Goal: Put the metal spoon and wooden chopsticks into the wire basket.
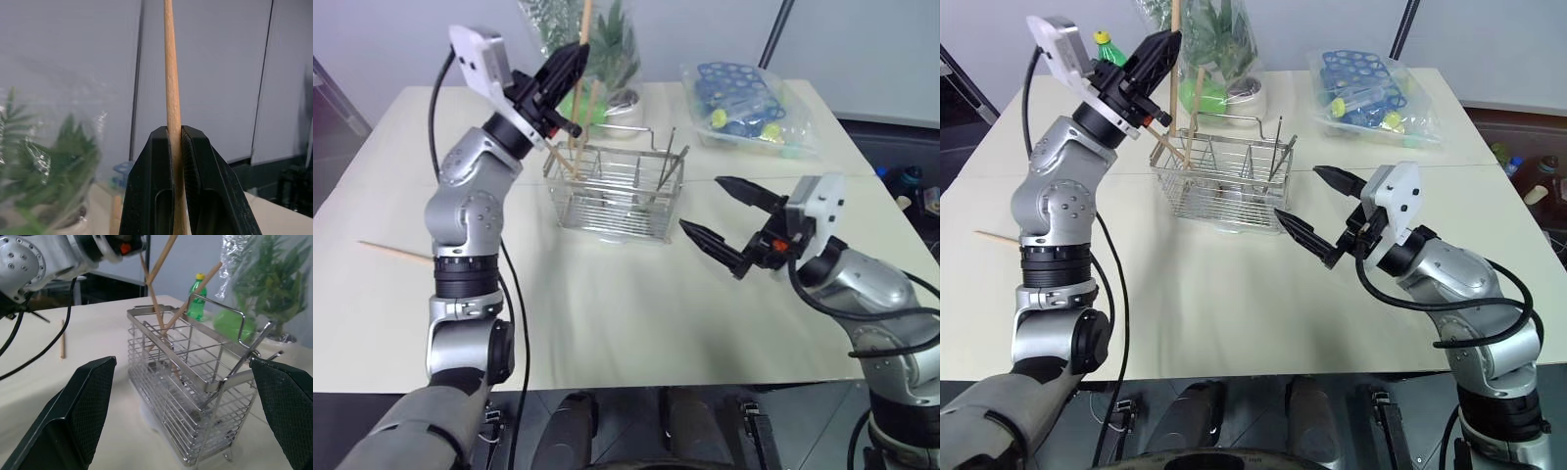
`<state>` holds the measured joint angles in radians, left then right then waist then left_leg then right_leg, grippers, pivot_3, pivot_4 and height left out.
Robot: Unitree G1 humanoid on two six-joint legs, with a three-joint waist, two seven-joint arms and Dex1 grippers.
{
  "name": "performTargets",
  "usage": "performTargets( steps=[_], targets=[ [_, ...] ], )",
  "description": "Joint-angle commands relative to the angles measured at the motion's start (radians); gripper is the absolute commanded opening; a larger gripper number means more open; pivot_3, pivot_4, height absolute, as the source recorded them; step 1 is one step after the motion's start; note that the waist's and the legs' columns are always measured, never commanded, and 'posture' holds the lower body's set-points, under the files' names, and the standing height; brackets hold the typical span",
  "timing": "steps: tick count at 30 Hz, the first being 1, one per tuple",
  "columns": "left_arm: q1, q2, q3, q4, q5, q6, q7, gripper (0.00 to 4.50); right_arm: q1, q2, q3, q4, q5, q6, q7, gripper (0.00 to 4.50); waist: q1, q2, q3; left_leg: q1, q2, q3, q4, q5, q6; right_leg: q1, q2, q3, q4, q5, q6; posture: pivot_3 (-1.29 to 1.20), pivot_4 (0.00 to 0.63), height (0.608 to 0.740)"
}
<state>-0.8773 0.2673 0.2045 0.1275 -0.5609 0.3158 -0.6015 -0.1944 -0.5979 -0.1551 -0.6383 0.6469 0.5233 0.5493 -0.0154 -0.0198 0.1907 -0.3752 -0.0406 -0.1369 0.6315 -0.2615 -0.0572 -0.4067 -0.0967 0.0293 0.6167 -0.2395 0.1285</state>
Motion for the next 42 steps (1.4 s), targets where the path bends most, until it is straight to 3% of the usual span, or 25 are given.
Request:
performTargets(
  steps=[1, 17, 27, 42],
  targets=[
    [0.002, -0.012, -0.004, 0.012, 0.004, -0.036, -0.011, 0.03, 0.012, 0.024, 0.008, -0.063, -0.014, -0.027, -0.029, 4.5, 0.002, 0.0, 0.0, 0.0, 0.0, 0.0, 0.0, 0.0, 0.0, 0.0, 0.0, 0.0, 0.0, 0.0, 0.0, 0.0, 0.15, 0.74],
    [0.059, 0.032, -0.01, 0.015, 0.029, -0.036, -0.033, 0.03, 0.033, 0.08, 0.052, -0.077, -0.063, -0.056, -0.068, 4.5, 0.002, 0.0, 0.0, 0.0, 0.0, 0.0, 0.0, 0.0, 0.0, 0.0, 0.0, 0.0, 0.0, 0.0, 0.0, 0.0, 0.15, 0.74],
    [0.165, -0.009, -0.036, -0.048, 0.078, -0.092, 0.009, 0.03, 0.005, 0.08, 0.056, -0.048, -0.06, -0.064, -0.049, 4.5, 0.003, 0.0, 0.0, 0.0, 0.0, 0.0, 0.0, 0.0, 0.0, 0.0, 0.0, 0.0, 0.0, 0.0, 0.0, 0.0, 0.15, 0.74],
    [0.138, -0.004, -0.016, -0.001, 0.088, -0.13, 0.03, 0.03, -0.005, 0.084, 0.062, -0.043, -0.065, -0.062, -0.047, 4.5, 0.003, 0.0, 0.0, 0.0, 0.0, 0.0, 0.0, 0.0, 0.0, 0.0, 0.0, 0.0, 0.0, 0.0, 0.0, 0.0, 0.15, 0.74]
  ],
)
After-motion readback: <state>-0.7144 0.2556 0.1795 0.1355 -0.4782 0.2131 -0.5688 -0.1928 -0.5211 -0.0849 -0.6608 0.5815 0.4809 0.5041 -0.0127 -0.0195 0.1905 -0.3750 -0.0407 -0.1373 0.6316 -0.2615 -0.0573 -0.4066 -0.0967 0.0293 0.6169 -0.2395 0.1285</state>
